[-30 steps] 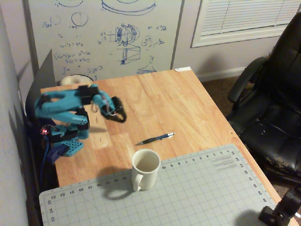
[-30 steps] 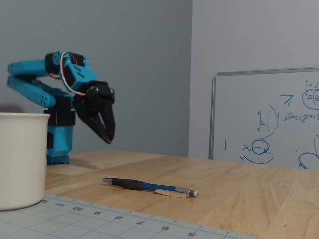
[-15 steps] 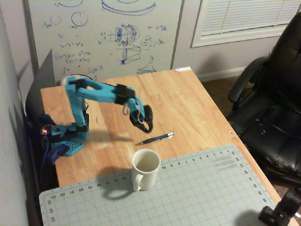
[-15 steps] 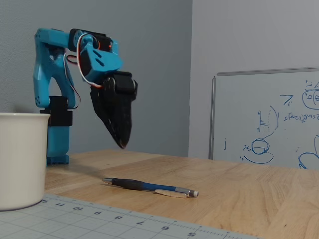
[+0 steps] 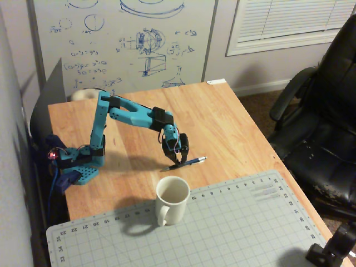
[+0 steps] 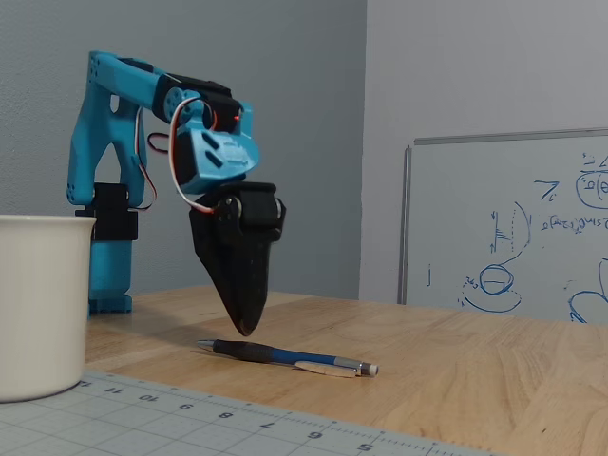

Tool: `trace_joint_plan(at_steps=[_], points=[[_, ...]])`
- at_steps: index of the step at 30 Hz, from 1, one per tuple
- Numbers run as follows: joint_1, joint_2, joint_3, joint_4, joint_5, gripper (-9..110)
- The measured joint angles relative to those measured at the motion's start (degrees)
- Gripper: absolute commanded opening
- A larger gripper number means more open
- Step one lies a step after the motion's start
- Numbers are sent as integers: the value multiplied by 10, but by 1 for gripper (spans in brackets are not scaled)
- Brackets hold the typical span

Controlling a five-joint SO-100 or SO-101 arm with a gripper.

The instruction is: Touch the pen.

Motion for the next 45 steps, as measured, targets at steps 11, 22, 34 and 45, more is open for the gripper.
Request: trace_joint_plan(at_steps=[11,22,34,45], points=[[-19,-14,-4,0,0,1],[-26,-15,-7,0,0,1],[-26,-15,-7,0,0,1],[-26,-15,-7,0,0,1]])
